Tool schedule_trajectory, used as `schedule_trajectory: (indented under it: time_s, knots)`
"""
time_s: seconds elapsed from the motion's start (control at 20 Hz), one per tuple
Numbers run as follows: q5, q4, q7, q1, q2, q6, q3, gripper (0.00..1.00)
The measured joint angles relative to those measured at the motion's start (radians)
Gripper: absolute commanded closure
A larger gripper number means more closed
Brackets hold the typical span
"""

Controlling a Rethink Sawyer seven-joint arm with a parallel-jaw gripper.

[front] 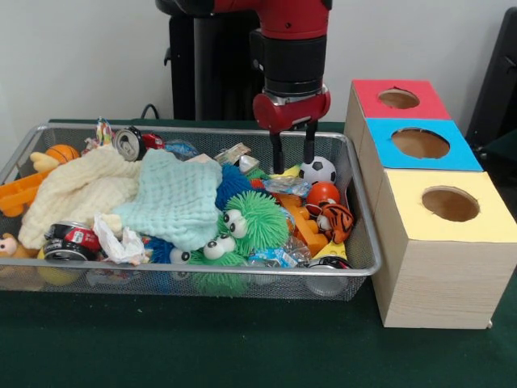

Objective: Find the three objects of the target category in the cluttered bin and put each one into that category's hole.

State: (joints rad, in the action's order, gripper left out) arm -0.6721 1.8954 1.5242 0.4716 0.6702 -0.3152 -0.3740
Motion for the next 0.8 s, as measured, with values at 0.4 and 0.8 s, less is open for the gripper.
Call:
schedule_trajectory:
  time_s: [0.4,0.8]
  knots:
    - [0.0,0.0,0.0,0.046,0.0,0.0,-0.03,0.0]
    - [-0.01,-0.011,0.0,-0.001,-0.037,0.0,-0.016,0.0]
